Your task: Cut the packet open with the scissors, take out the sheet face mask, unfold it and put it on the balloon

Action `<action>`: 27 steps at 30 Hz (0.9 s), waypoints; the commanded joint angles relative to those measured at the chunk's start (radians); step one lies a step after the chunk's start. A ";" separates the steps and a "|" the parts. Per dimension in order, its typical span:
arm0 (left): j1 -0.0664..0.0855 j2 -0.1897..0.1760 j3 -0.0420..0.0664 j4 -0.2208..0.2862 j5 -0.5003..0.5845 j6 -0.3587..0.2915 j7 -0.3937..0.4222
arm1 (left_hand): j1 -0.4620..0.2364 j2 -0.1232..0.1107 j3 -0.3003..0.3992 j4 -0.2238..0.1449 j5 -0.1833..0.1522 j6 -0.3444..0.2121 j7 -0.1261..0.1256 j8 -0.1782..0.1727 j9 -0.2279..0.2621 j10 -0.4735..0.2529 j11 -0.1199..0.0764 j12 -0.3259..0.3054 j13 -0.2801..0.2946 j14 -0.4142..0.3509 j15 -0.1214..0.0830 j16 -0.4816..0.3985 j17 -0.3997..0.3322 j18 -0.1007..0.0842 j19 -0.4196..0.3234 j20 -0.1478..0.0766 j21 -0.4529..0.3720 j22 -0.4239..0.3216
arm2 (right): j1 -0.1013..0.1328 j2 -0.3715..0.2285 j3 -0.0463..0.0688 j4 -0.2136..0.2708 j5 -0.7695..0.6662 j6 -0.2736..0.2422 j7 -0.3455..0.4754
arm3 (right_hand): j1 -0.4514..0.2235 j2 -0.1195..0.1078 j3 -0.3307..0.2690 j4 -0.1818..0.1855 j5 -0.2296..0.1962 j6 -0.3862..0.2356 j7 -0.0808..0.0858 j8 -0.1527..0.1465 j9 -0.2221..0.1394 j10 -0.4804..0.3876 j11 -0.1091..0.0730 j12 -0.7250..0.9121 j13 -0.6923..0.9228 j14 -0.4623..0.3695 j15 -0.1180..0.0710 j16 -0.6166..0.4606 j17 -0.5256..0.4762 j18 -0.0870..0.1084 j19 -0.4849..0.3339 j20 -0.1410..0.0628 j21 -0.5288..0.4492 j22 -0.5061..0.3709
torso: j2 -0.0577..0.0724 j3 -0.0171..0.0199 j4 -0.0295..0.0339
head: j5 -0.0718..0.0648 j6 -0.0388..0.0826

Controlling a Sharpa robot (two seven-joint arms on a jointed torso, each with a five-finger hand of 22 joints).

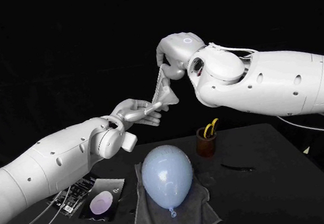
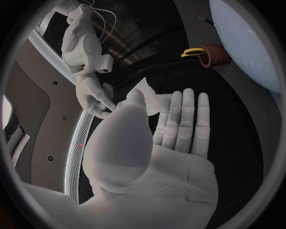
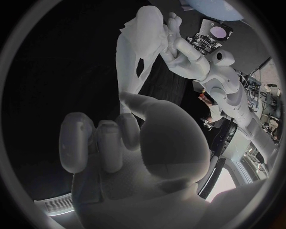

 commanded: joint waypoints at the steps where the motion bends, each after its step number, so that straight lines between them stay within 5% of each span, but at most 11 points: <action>1: 0.000 0.006 0.001 0.004 0.079 0.032 0.020 | -0.002 0.015 -0.012 0.001 -0.002 0.016 -0.002 -0.008 -0.003 0.010 -0.001 0.008 0.003 0.004 -0.009 0.008 0.004 0.017 0.013 -0.001 -0.007 0.001 | 0.000 0.001 0.001 0.001 -0.007 -0.013 -0.010 | 0.002 -0.001 0.007 -0.001 0.005 0.012 0.003 0.003 0.036 0.008 -0.002 0.004 0.036 0.101 -0.009 0.005 0.247 -0.006 0.046 0.000 0.005 0.212 | 0.000 -0.0006 -0.0001 | -0.001 0.000; 18: -0.007 0.025 0.002 0.015 0.235 0.043 0.023 | -0.015 0.024 -0.039 0.002 -0.002 0.037 0.001 -0.032 -0.012 0.021 -0.001 0.012 0.007 0.007 -0.011 0.025 0.018 0.017 0.028 -0.005 -0.012 0.001 | -0.005 0.007 0.001 0.009 -0.001 -0.019 -0.011 | 0.002 -0.001 0.007 -0.001 0.005 0.012 0.003 0.003 0.036 0.008 -0.002 0.004 0.036 0.101 -0.009 0.005 0.247 -0.006 0.046 0.000 0.005 0.212 | 0.000 -0.0006 0.0003 | -0.002 0.002; 23: -0.008 0.027 0.002 0.016 0.250 0.022 0.032 | 0.044 0.072 -0.032 -0.004 -0.002 0.050 -0.007 -0.050 -0.017 0.022 -0.007 0.014 0.011 0.001 -0.014 0.035 0.027 0.017 0.035 -0.007 -0.017 0.000 | -0.006 0.007 0.001 0.013 0.002 -0.018 -0.011 | 0.002 -0.002 0.009 -0.001 0.005 0.012 0.003 0.003 0.036 0.009 -0.002 0.004 0.036 0.101 -0.010 0.005 0.247 -0.006 0.046 0.000 0.005 0.212 | 0.001 -0.0007 0.0004 | -0.002 0.002; 27: -0.008 0.027 0.002 0.016 0.254 0.010 0.036 | 0.175 0.123 0.012 -0.027 0.000 0.074 -0.029 -0.058 -0.020 0.032 -0.025 0.015 0.011 -0.001 -0.024 0.041 0.032 0.017 0.039 -0.009 -0.021 0.000 | -0.007 0.006 0.001 0.014 0.003 -0.017 -0.012 | 0.002 -0.002 0.009 -0.001 0.005 0.012 0.003 0.003 0.036 0.009 -0.002 0.004 0.036 0.101 -0.010 0.005 0.247 -0.006 0.046 0.000 0.005 0.212 | 0.000 -0.0006 0.0001 | -0.002 0.002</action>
